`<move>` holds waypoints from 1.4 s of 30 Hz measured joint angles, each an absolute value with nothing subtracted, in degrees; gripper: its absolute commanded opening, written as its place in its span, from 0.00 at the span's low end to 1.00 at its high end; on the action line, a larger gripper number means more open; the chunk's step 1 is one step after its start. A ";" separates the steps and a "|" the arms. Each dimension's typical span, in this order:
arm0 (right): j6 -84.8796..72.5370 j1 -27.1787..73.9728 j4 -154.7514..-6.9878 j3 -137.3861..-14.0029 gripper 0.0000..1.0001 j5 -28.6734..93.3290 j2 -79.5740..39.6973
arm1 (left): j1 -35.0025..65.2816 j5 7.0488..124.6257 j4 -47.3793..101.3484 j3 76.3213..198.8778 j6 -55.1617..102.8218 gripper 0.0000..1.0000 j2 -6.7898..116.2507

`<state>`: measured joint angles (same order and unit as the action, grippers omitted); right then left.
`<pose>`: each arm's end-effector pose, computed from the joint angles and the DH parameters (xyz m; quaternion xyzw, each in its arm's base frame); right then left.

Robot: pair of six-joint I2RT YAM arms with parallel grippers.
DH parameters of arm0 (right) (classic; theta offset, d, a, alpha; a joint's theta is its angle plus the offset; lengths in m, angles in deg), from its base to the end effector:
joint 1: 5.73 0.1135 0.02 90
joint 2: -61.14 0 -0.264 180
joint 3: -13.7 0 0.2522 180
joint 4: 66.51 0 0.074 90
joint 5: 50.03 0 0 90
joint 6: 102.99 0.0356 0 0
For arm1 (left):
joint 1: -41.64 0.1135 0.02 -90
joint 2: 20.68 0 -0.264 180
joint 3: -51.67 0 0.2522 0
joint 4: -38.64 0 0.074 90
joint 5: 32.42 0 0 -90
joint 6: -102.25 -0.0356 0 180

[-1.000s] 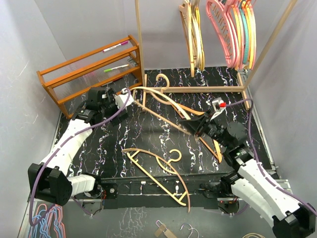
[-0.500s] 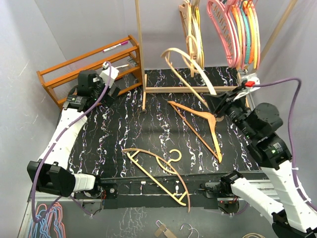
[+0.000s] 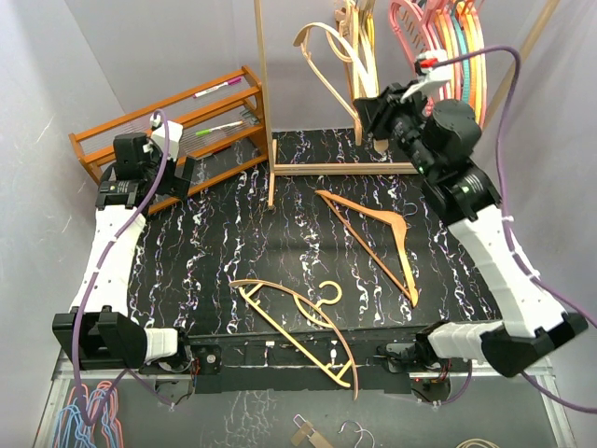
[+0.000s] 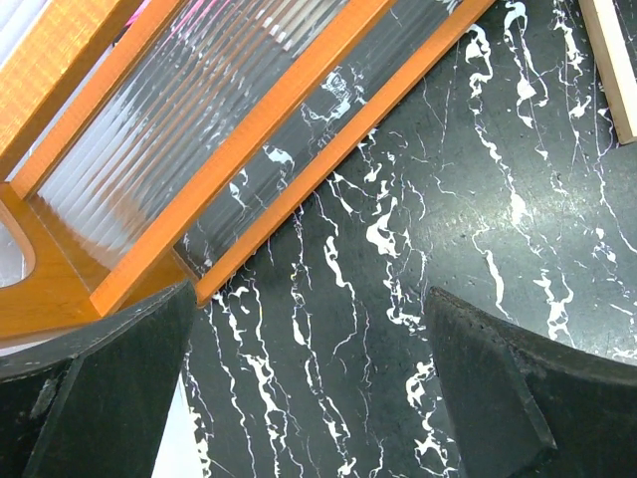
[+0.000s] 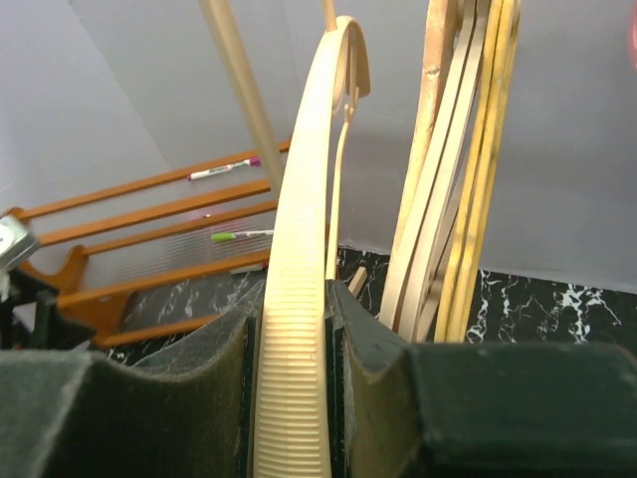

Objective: Organize the hangers
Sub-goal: Place the hanger at the clothesline.

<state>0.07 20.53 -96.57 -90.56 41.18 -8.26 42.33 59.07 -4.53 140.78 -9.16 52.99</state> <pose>0.2185 0.1070 0.5139 -0.0701 0.6732 0.2409 0.6956 0.2859 0.0025 0.3830 0.1605 0.8407 0.0882 0.5096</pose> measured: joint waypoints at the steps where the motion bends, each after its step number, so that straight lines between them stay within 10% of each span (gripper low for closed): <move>1: 0.31 20.53 -96.42 -91.74 0.08 41.58 -9.95 | 42.46 59.10 -4.64 140.78 -9.14 0.98 52.84; 30: 2.17 20.84 -96.87 -119.30 0.08 40.85 -36.53 | 41.96 69.00 -12.61 139.23 -13.25 0.97 53.39; 42: 5.69 22.15 -97.92 -124.20 0.08 33.07 -43.98 | 23.22 71.27 -20.37 132.67 -20.68 0.97 59.75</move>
<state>5.69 22.15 -97.92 -124.20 33.07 -43.98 23.22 71.27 -20.37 132.67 -20.68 59.75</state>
